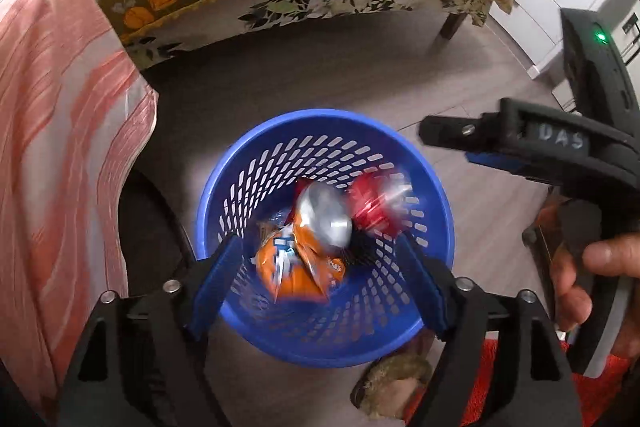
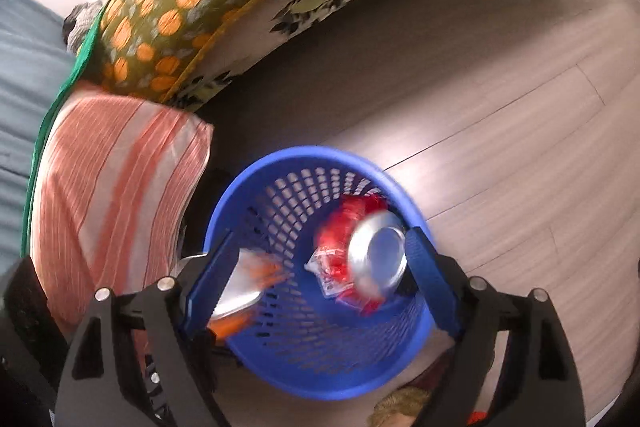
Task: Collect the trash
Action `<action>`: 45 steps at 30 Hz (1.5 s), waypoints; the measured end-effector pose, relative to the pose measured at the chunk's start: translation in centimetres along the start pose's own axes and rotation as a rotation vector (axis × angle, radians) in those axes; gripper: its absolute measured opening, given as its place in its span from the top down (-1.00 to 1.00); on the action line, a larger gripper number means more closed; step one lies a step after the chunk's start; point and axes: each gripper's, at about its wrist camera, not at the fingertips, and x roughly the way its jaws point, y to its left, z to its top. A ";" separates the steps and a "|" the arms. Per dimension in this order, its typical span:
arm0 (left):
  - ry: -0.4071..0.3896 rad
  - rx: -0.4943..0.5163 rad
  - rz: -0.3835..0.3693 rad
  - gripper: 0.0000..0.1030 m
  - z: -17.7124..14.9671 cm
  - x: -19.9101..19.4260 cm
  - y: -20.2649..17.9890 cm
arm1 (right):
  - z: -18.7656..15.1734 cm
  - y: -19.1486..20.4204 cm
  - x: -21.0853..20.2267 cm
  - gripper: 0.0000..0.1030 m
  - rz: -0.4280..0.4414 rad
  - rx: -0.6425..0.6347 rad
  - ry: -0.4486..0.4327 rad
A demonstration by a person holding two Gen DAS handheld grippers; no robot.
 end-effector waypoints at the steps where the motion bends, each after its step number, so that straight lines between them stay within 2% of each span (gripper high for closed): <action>1: -0.011 -0.004 -0.010 -0.57 -0.2 -0.5 0.0 | 0.0 0.1 -0.9 -0.66 -0.013 -0.004 -0.024; 5: -0.082 0.004 -0.033 -0.64 -0.7 -3.6 -0.8 | 0.1 0.8 -4.1 -0.89 -0.076 -0.033 -0.101; 7: -0.143 0.010 -0.041 -0.78 -1.1 -6.7 -1.6 | -0.2 1.3 -5.8 -0.91 -0.122 -0.053 -0.126; 8: -0.161 0.010 -0.040 -0.83 -1.3 -7.7 -1.9 | -0.5 1.8 -6.8 -0.91 -0.171 -0.073 -0.134; 11: -0.222 0.037 -0.050 -0.89 -2.3 -11.8 -2.9 | -1.9 3.6 -10.1 -0.91 -0.261 -0.164 -0.173; 15: -0.247 0.073 -0.044 -0.89 -3.4 -15.4 -4.3 | -5.0 5.4 -13.9 -0.91 -0.270 -0.241 -0.230; 20: -0.332 0.102 0.045 -0.90 -5.1 -18.7 -5.6 | -10.0 6.8 -17.9 -0.91 -0.258 -0.285 -0.329; 24: -0.310 0.072 0.093 -0.90 -5.4 -19.4 -5.6 | -12.7 7.1 -19.2 -0.91 -0.322 -0.263 -0.396; 30: -0.330 0.033 0.152 -0.90 -6.0 -20.0 -4.5 | -13.6 6.2 -18.3 -0.91 -0.292 -0.249 -0.337; 34: -0.289 0.037 0.196 -0.89 -6.0 -19.1 -4.4 | -14.1 6.0 -17.5 -0.91 -0.268 -0.246 -0.292; 39: -0.229 0.025 0.186 -0.89 -5.9 -17.7 -4.0 | -14.5 6.3 -16.9 -0.91 -0.241 -0.253 -0.239; 45: -0.193 0.024 0.184 -0.89 -6.0 -16.4 -4.0 | -15.0 6.6 -16.5 -0.91 -0.234 -0.274 -0.205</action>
